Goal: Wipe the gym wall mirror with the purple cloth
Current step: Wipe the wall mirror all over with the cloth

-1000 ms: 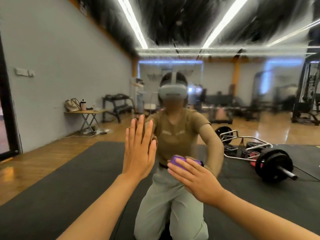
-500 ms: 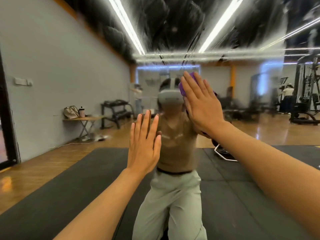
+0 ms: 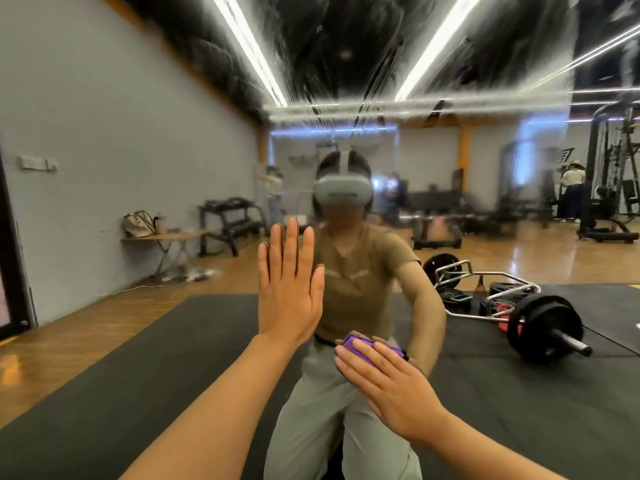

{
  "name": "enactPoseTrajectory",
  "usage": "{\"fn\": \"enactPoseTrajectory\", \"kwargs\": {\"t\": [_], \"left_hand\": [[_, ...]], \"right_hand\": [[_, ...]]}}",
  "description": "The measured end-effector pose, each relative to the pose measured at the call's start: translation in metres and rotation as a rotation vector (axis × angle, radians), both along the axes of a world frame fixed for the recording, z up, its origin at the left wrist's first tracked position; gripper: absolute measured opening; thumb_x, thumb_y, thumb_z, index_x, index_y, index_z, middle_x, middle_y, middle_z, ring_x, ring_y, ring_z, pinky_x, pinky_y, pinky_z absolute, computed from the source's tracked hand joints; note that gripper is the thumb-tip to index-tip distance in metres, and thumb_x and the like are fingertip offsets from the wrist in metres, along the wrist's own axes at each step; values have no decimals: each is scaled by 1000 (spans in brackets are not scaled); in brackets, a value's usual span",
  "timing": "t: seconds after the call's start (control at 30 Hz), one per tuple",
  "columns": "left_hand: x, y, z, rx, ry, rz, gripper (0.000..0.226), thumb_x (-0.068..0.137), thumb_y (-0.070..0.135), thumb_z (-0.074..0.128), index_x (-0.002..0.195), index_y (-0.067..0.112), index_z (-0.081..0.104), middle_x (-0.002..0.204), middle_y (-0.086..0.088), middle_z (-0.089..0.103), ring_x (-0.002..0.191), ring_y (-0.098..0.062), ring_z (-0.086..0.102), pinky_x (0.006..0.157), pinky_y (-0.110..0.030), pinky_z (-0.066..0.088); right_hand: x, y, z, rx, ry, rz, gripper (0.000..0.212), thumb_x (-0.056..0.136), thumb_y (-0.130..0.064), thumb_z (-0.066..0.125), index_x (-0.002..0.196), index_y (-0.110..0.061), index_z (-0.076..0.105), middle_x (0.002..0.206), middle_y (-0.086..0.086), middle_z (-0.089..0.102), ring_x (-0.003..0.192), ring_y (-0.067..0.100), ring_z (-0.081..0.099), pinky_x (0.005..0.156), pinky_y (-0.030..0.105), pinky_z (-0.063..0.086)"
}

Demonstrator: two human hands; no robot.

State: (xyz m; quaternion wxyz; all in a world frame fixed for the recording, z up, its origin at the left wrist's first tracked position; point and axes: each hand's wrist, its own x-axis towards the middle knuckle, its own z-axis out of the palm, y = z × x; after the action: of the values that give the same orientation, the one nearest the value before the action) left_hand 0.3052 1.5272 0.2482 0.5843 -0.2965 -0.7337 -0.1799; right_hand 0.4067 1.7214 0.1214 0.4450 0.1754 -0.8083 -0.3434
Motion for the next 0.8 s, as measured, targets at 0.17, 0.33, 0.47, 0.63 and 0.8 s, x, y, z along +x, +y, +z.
{"fn": "enactPoseTrajectory", "kwargs": {"t": [0.17,0.33,0.47,0.63,0.8], "left_hand": [[0,0,-2,-12,21,12,58,110,40,12,160,10,13,167,-18,11,155,-30,-1,126,-49,1],[0,1,-1,-9,36,26,58,110,40,12,159,9,14,167,-18,12,155,-33,3,126,-48,1],[-3,2,-2,6,58,35,57,110,39,14,159,9,14,166,-18,14,154,-34,7,126,-50,4],[-6,5,-4,35,85,26,56,110,37,17,158,9,16,165,-19,19,154,-31,5,126,-50,5],[-7,5,-4,49,102,15,56,110,36,17,158,8,19,164,-20,21,154,-32,8,126,-50,8]], "right_hand": [[-3,-2,75,-92,57,97,63,100,-30,46,158,-14,27,166,6,24,155,25,16,126,42,12],[-15,-12,198,-404,330,107,55,105,-26,40,156,-7,32,163,12,29,152,30,25,125,43,14],[-21,-35,188,-652,424,168,58,105,-27,40,157,-4,29,165,13,24,153,32,20,127,41,8],[-16,-45,52,-484,190,154,62,101,-27,45,158,-10,27,167,9,19,155,30,15,126,44,9],[-5,-29,-21,-299,60,17,63,101,-32,44,158,-13,25,168,4,17,156,24,10,127,39,5]]}}
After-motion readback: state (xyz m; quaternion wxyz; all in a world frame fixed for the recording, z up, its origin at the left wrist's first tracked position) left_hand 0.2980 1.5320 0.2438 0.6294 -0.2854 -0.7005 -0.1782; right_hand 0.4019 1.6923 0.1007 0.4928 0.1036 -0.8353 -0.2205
